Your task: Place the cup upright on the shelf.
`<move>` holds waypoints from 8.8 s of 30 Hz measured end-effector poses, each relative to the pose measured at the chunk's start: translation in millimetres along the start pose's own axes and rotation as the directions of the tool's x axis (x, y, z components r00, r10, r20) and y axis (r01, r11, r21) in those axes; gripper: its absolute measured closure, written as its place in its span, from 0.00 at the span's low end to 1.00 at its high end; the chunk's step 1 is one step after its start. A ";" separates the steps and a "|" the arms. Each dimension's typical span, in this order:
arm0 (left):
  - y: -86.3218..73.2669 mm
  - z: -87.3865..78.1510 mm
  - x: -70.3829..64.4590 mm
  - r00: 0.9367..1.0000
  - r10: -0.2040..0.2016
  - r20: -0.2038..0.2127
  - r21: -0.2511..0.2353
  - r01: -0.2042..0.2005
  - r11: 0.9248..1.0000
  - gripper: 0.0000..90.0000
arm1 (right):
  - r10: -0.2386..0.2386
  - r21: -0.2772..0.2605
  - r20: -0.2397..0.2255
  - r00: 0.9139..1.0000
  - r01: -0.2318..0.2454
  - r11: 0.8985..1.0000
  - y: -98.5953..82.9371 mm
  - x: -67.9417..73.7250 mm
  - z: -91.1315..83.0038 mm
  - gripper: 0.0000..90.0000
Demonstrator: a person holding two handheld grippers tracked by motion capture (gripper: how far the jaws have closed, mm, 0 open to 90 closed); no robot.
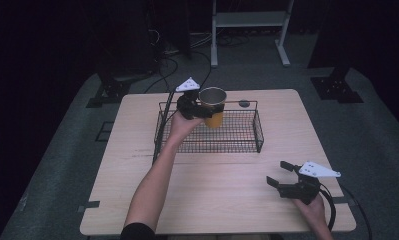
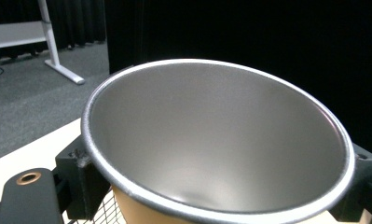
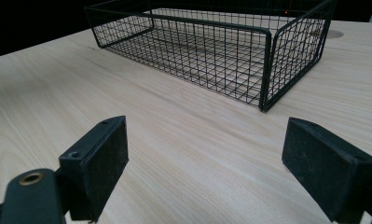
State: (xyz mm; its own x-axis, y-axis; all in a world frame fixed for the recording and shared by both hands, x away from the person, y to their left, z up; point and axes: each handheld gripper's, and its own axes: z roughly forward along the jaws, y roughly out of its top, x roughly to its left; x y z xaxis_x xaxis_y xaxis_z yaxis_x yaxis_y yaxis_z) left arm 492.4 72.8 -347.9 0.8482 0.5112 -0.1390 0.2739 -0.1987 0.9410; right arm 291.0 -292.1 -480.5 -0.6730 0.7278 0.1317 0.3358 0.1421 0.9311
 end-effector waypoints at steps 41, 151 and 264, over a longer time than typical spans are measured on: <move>-25.5 46.8 29.5 0.999 0.004 0.046 0.186 -0.012 0.983 0.14 | -0.004 -0.005 -0.010 1.000 0.004 1.000 0.3 0.0 0.1 0.15; -29.7 -1.5 4.6 0.984 0.156 0.091 0.154 -0.169 0.974 0.00 | 0.004 -0.004 0.001 1.000 -0.004 1.000 0.2 -1.8 -0.7 0.15; -118.6 -77.8 -67.5 0.985 0.135 0.110 0.062 -0.142 0.988 0.00 | -0.013 0.016 0.010 1.000 0.013 1.000 -0.2 1.7 1.2 0.15</move>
State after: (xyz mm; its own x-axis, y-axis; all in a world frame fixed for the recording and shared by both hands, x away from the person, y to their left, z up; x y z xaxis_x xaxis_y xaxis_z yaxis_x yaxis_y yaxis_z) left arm 367.4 126.9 -426.1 0.9218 0.3851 -0.0440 0.1784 -0.3207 0.9302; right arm 290.6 -290.1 -480.9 -0.6706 0.7326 0.1163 0.3381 0.1623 0.9270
